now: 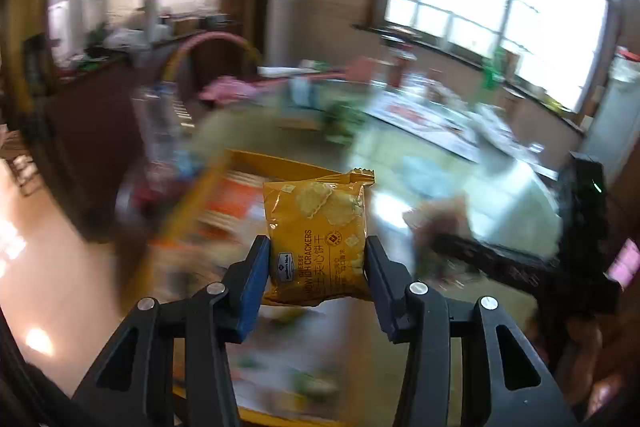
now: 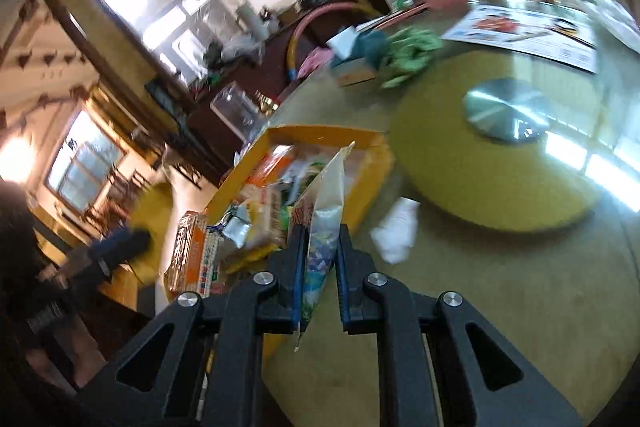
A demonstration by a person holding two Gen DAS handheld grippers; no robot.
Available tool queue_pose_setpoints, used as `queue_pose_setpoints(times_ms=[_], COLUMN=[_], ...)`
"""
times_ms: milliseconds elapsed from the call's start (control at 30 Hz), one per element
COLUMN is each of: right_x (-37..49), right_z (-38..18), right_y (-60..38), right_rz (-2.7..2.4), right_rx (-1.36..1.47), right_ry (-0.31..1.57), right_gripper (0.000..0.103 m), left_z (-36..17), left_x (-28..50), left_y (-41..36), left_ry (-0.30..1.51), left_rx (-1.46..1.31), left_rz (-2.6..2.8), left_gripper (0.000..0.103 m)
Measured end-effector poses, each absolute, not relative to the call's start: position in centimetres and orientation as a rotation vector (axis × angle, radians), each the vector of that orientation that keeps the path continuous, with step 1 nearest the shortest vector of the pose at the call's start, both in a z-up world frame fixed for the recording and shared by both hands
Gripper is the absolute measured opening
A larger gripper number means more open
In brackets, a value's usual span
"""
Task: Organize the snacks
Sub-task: 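Carry the yellow cracker pack and white-blue bag over the yellow tray, then open both tools to release the snacks into the yellow tray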
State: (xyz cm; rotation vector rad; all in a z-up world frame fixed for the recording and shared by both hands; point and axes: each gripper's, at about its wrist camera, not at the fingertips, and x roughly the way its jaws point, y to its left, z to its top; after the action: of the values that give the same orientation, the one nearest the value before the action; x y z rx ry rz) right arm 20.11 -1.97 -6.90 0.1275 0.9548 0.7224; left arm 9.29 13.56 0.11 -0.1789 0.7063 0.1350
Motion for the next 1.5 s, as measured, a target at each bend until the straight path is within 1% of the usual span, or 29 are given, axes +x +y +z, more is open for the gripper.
queue_pose_setpoints(times_ms=[100,200,367,400,467,500,533,567,600,633,667,733,800,867,900,967,1133,1300,1500], right_x=[21.3,23.2,25.5,25.9,26.3,26.5,26.5,26.6,26.4,26.1,25.7,24.1,22.1,19.8,18.4,16.3,11.6,8.0,7.0], right_z=[-7.8,-8.5,-10.4,-10.9,-11.7,-12.0,-12.2,-12.2,-12.1,-11.8,-11.3,-9.8,-8.6,-7.8,-7.5,-7.3,-7.1,-7.0,-7.2], right_y=[2.0,4.6,6.2,6.4,6.7,6.7,6.8,6.9,6.9,6.8,6.6,5.9,5.5,5.3,5.3,5.3,5.6,6.0,6.0], right_rz=[0.715,0.666,0.633,0.629,0.625,0.612,0.607,0.6,0.583,0.572,0.563,0.544,0.551,0.55,0.54,0.522,0.495,0.448,0.46], right_rx=[0.087,0.072,0.073,0.066,0.084,0.106,0.111,0.112,0.111,0.11,0.111,0.122,0.137,0.134,0.118,0.087,0.002,-0.06,0.005], right_ry=[0.971,0.989,1.036,1.054,1.075,1.082,1.087,1.09,1.086,1.076,1.058,1.006,0.964,0.929,0.908,0.877,0.845,0.839,0.889], right_gripper=[0.015,0.015,0.016,0.018,0.019,0.022,0.031,0.038,0.05,0.056,0.059,0.07,0.078,0.08,0.082,0.085,0.086,0.086,0.086], left_z=[-0.1,-1.4,-4.2,-4.8,-5.8,-6.4,-6.7,-6.9,-6.8,-6.6,-6.1,-4.7,-3.5,-2.7,-2.4,-1.9,-1.9,-1.8,-2.1], left_x=[11.6,14.8,18.3,18.8,19.8,20.2,20.3,20.3,19.9,19.5,18.6,16.5,13.9,11.4,10.1,8.0,3.9,2.0,0.8], left_y=[17.8,20.4,21.5,21.6,21.4,21.2,21.3,21.4,21.4,21.6,21.5,20.6,19.7,18.3,17.5,16.4,15.8,15.6,15.5], left_ry=[0.715,0.771,0.888,0.911,0.961,0.978,0.997,1.012,1.008,0.992,0.962,0.871,0.759,0.683,0.657,0.631,0.65,0.639,0.641], left_rx=[-0.217,-0.236,-0.239,-0.226,-0.192,-0.18,-0.17,-0.16,-0.144,-0.129,-0.109,-0.063,-0.029,-0.001,0.016,0.031,-0.047,-0.022,0.011], left_rz=[0.153,0.137,0.081,0.078,0.078,0.089,0.101,0.112,0.141,0.172,0.205,0.243,0.293,0.334,0.346,0.369,0.335,0.359,0.358], left_gripper=[0.047,0.047,0.048,0.048,0.048,0.049,0.05,0.05,0.051,0.055,0.066,0.081,0.081,0.083,0.083,0.083,0.084,0.084,0.084])
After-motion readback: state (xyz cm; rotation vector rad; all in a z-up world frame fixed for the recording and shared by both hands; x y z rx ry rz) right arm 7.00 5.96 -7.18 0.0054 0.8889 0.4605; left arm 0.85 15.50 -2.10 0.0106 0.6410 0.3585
